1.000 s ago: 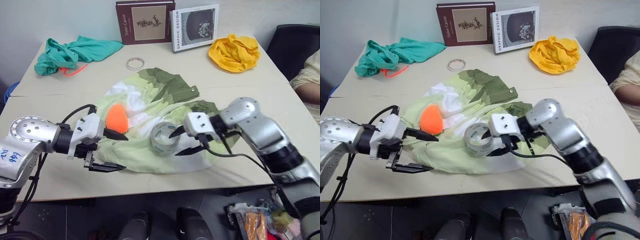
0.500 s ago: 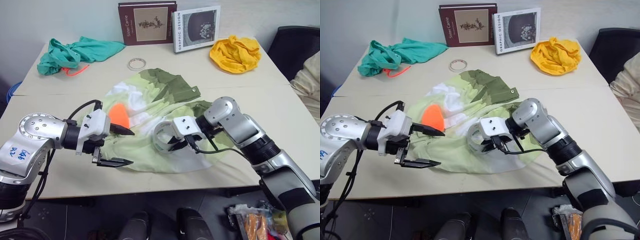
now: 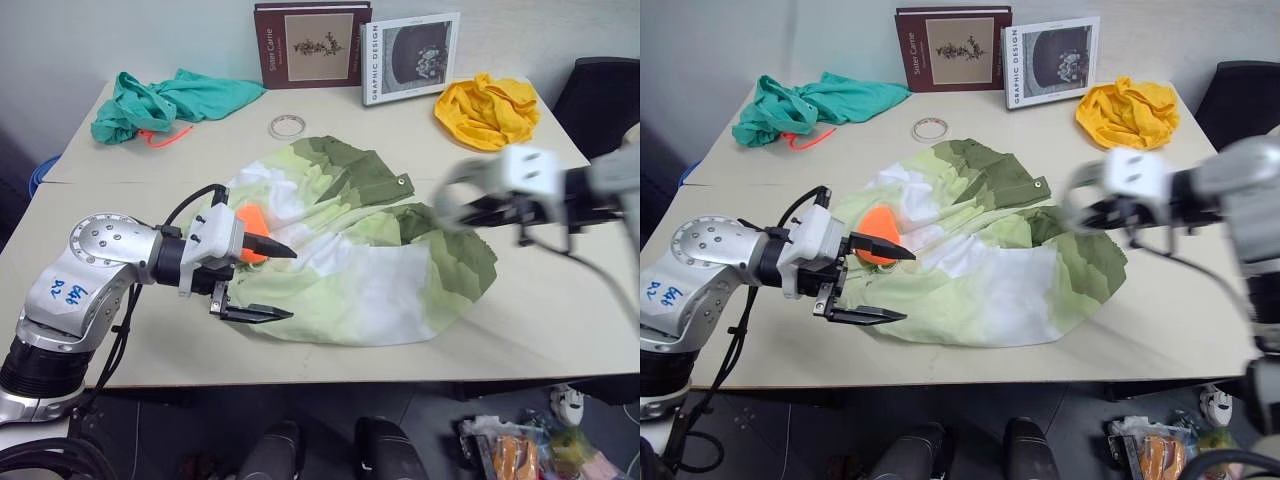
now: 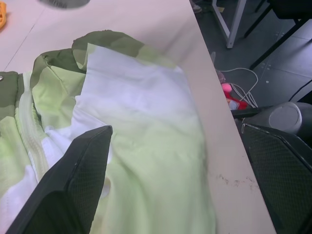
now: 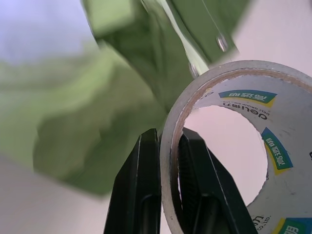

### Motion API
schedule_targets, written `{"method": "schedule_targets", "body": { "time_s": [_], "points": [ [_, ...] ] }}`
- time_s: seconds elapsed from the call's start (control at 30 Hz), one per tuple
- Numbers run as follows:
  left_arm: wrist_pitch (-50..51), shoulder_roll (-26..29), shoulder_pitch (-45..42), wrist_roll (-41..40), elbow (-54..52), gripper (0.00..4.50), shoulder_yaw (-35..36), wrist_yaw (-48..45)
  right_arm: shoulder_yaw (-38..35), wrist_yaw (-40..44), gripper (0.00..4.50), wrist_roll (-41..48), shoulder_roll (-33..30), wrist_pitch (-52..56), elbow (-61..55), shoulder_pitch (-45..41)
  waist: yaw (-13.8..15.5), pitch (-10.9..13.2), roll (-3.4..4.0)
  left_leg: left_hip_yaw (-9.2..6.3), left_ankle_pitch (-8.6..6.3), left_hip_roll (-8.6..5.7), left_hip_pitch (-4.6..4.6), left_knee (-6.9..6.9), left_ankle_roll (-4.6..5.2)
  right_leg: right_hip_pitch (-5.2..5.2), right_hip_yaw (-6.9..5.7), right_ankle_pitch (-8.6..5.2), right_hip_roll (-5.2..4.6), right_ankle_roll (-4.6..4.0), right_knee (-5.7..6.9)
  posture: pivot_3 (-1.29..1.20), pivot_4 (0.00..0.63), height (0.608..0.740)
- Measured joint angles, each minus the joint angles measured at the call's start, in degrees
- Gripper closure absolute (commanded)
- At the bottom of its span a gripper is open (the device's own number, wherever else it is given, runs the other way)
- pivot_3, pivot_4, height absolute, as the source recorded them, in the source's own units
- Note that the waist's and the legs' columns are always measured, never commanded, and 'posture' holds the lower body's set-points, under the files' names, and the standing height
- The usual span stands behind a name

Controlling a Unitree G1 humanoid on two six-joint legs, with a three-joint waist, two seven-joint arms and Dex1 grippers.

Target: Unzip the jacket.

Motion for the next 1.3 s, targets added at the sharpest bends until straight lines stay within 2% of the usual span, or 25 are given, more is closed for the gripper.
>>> {"method": "schedule_targets", "body": {
  "time_s": [0.13,0.27,0.33,0.43,0.67,0.7,0.9,1.0,1.13,1.3],
  "points": [
    [-0.4,-1.6,-0.3,0.3,0.9,0.0,-1.2,-0.2,-4.0,-5.5,4.33,-2.7,-3.3,-3.3,1.3,15.5,-0.9,0.0,0.03,0.28,0.01,0.05,0.1,0.06,0.0,-0.01,0.21,0.0,0.03,0.01,0.15,0.0,0.15,0.74],
    [-0.9,-2.6,-0.7,0.7,1.1,0.0,-2.4,-0.7,-7.7,-12.2,4.33,-2.9,-3.0,-2.8,6.0,21.2,-1.4,0.0,0.19,0.3,0.04,0.04,0.16,0.09,0.0,0.01,0.24,0.0,0.03,0.01,0.23,0.0,0.15,0.74],
    [-1.5,-2.7,-1.0,1.0,1.3,0.0,-2.6,-0.8,-9.7,-14.7,3.61,-2.3,-2.2,-2.2,7.7,22.1,-1.5,0.0,0.2,0.3,0.04,0.07,0.16,0.08,-0.01,0.01,0.23,0.0,0.04,0.01,0.21,0.0,0.15,0.74],
    [-2.5,-2.7,-1.1,2.1,1.6,0.0,-2.8,-1.1,-11.9,-15.6,2.79,0.5,-0.5,0.8,8.2,22.6,-1.5,0.0,0.2,0.3,0.04,0.06,0.17,0.08,-0.01,0.02,0.23,0.0,0.04,0.01,0.19,0.0,0.15,0.74],
    [-5.4,-2.0,-0.2,6.7,4.0,0.0,-2.9,-0.4,-11.6,-12.1,0.24,3.1,-1.9,1.4,5.5,20.1,-1.4,0.0,0.23,0.27,0.04,0.05,0.16,0.08,-0.01,0.04,0.21,0.0,0.03,0.01,0.17,0.0,0.15,0.74],
    [-5.8,-1.5,0.0,7.5,3.8,0.0,-3.1,-0.3,-11.3,-11.1,0.03,3.0,-2.9,0.7,4.6,19.5,-1.4,0.0,0.24,0.26,0.03,0.06,0.16,0.06,-0.01,0.03,0.2,0.0,0.04,0.01,0.14,0.0,0.15,0.74],
    [-5.0,6.8,5.3,14.4,0.1,0.0,-2.8,2.2,-3.4,0.6,0.03,3.9,-5.6,-6.6,-10.5,12.3,-1.7,0.0,0.29,0.25,0.0,0.16,0.17,-0.05,-0.08,0.02,0.2,0.0,0.12,0.01,0.04,0.0,0.15,0.74],
    [-6.2,11.7,10.5,19.2,-2.9,0.0,-3.8,2.5,6.1,3.5,0.03,-2.5,-1.1,-17.3,-10.8,3.6,-1.7,0.0,0.24,0.25,-0.01,0.12,0.2,-0.04,-0.07,0.08,0.21,0.0,0.1,0.01,0.01,0.0,0.15,0.74],
    [-10.3,12.5,13.8,26.3,-4.5,0.0,-7.7,4.0,18.9,-1.4,0.03,-16.7,10.5,-32.6,3.1,-9.5,-1.3,0.0,0.24,0.25,0.01,0.0,0.16,0.02,-0.02,0.03,0.2,0.0,0.03,0.01,0.11,0.0,0.15,0.74],
    [-12.2,9.3,12.8,32.6,-3.6,0.0,-10.9,6.9,26.9,-8.8,0.03,-26.7,21.0,-44.4,21.3,-19.3,-1.2,0.0,0.24,0.15,0.01,0.0,0.05,-0.05,-0.02,-0.08,0.13,0.0,0.06,0.0,0.18,0.0,0.15,0.74]
  ]
}}
